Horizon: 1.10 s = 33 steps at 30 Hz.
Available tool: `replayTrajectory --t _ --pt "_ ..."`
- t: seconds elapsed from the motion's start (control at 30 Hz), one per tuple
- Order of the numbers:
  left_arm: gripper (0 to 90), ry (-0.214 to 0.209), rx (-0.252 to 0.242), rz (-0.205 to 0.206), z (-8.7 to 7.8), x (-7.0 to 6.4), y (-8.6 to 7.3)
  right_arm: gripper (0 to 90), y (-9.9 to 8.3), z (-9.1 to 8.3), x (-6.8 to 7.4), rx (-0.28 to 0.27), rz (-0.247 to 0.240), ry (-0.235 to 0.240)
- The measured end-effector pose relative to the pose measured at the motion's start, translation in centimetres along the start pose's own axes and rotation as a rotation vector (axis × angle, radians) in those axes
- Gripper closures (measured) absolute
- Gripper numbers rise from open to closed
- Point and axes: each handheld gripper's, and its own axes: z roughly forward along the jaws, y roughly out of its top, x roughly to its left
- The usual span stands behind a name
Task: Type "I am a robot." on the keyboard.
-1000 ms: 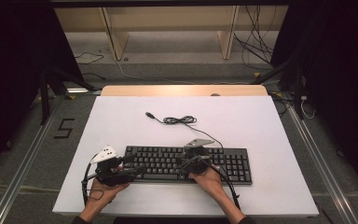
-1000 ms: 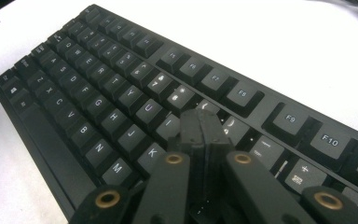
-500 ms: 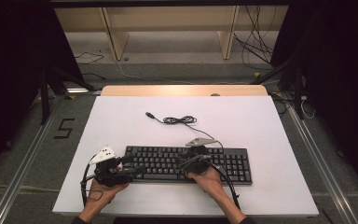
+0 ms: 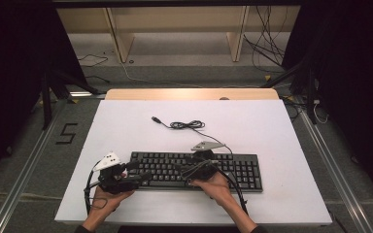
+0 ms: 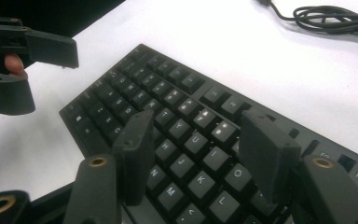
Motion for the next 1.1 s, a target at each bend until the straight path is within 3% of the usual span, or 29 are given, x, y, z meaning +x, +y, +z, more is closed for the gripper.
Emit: replayTrajectory --t 0.33,0.77,1.1 --pt "28.5 0.001 -0.002 0.001 0.0 0.0 0.0 55.7 0.2 0.2 0.8 0.0 -0.022 0.021" --pt "28.5 0.004 -0.001 0.003 0.0 0.1 0.0 83.0 0.1 0.9 1.9 0.012 -0.064 0.043" --pt "28.5 0.007 -0.003 0.002 0.0 0.1 0.0 90.0 -0.1 1.7 2.5 0.034 -0.084 0.057"
